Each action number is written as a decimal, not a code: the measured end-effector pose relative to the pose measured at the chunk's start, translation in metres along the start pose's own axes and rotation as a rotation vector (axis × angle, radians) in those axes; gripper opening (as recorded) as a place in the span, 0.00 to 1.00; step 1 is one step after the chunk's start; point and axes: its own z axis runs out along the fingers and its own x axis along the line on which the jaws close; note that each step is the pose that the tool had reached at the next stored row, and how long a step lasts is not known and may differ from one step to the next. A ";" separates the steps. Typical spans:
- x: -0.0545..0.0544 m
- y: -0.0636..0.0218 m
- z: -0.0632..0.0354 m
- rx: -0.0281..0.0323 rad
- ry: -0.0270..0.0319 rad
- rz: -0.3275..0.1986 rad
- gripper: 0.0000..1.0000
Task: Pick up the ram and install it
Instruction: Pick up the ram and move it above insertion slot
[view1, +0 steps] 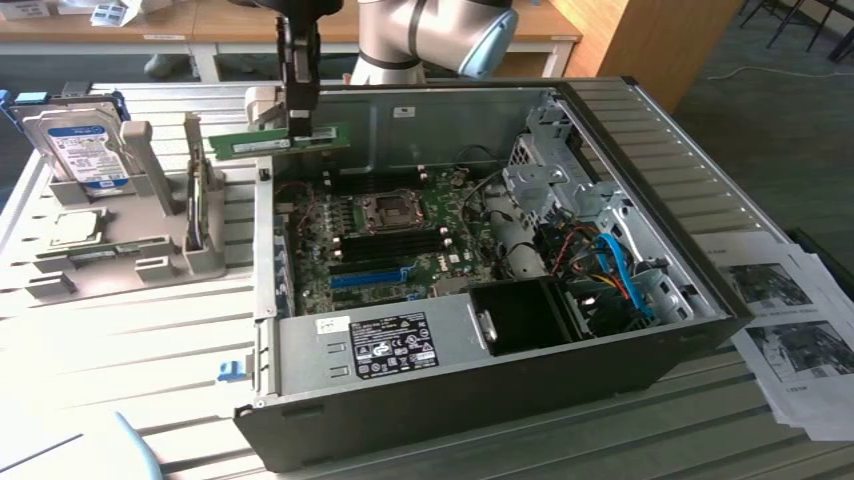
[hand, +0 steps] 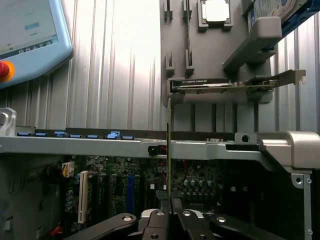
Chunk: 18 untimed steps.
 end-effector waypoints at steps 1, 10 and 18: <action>0.000 -0.0021 -0.0002 -0.0005 0.0000 0.000 0.11; 0.000 -0.0221 -0.0018 -0.0051 0.0000 0.000 0.11; 0.000 -0.0400 -0.0032 -0.0092 0.0000 0.000 0.11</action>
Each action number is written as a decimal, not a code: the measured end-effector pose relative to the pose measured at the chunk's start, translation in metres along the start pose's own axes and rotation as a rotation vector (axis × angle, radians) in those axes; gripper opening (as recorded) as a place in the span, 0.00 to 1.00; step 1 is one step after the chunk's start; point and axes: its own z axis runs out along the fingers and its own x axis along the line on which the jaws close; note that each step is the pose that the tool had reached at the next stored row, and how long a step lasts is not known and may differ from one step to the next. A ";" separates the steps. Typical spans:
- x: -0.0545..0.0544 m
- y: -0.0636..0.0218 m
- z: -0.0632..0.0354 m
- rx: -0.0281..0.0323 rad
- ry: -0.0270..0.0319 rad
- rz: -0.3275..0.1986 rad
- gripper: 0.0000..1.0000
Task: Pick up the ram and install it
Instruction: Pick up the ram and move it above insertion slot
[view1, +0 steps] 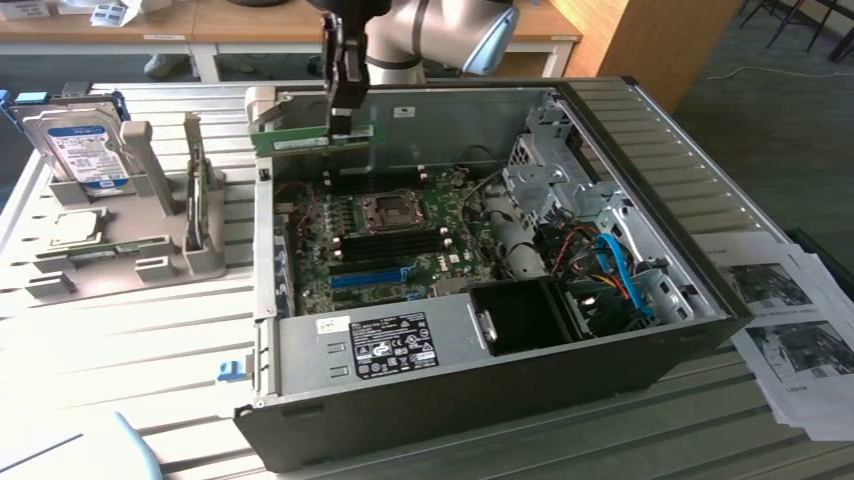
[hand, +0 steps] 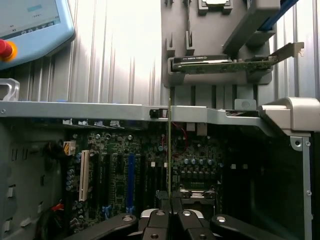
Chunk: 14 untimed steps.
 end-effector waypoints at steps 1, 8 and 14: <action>0.000 -0.0022 -0.0002 -0.0004 0.0000 0.000 0.11; 0.000 -0.0173 -0.0015 -0.0037 -0.0001 0.000 0.11; 0.000 -0.0296 -0.0026 -0.0063 0.0000 0.000 0.11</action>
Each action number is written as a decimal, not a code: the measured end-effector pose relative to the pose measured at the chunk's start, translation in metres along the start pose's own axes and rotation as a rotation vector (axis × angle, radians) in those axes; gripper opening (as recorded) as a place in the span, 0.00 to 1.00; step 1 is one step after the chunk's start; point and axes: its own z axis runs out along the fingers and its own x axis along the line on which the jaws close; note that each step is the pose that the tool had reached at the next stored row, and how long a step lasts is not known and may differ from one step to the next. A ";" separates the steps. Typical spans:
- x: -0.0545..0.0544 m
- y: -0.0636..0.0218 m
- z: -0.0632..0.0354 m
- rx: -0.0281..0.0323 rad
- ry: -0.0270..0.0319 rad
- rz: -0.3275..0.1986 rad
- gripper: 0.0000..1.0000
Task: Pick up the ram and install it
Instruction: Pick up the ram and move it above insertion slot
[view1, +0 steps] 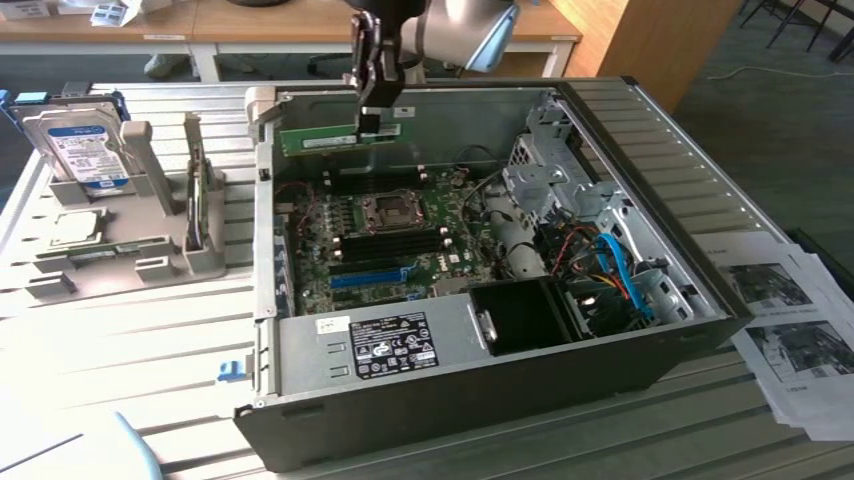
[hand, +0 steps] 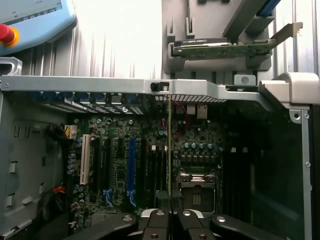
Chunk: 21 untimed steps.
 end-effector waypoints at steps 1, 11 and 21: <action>0.000 -0.0020 -0.0002 -0.0004 0.0000 0.000 0.11; 0.000 -0.0223 -0.0021 -0.0050 0.0000 0.000 0.11; 0.000 -0.0343 -0.0033 -0.0076 -0.0001 0.000 0.11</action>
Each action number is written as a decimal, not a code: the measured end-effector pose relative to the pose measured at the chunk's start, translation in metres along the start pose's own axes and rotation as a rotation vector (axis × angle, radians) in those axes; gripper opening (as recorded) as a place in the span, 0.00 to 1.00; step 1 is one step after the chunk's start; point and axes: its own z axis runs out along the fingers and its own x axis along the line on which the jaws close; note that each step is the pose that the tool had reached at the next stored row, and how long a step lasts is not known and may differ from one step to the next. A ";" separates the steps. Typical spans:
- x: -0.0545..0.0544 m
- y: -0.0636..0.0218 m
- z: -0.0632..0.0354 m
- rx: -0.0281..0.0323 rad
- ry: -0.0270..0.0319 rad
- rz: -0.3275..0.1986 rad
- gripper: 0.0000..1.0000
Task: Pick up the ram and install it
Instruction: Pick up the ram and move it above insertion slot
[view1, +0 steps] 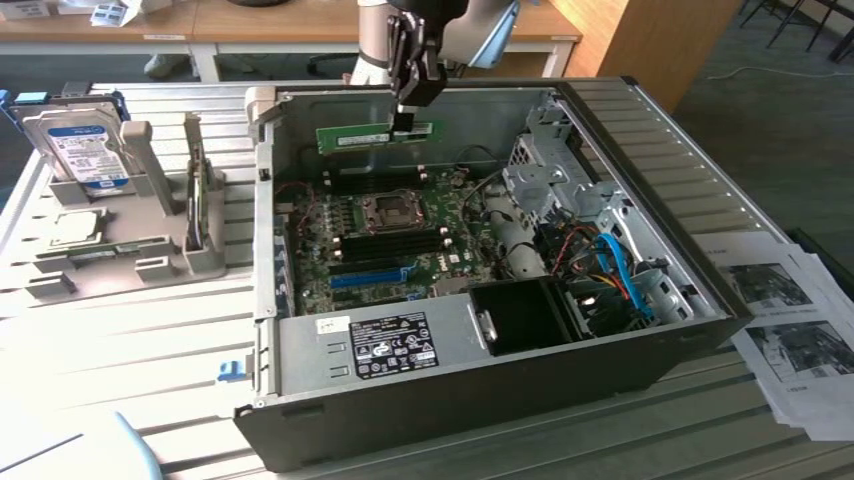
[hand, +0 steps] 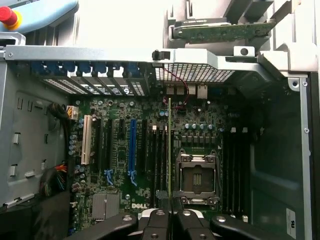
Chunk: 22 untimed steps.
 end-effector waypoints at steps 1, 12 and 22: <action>0.000 0.0000 0.0000 0.0000 0.0000 0.000 0.11; 0.001 -0.0113 -0.0013 -0.0510 -0.0006 -0.001 0.11; 0.001 -0.0131 0.0036 -0.0509 -0.0013 -0.001 0.11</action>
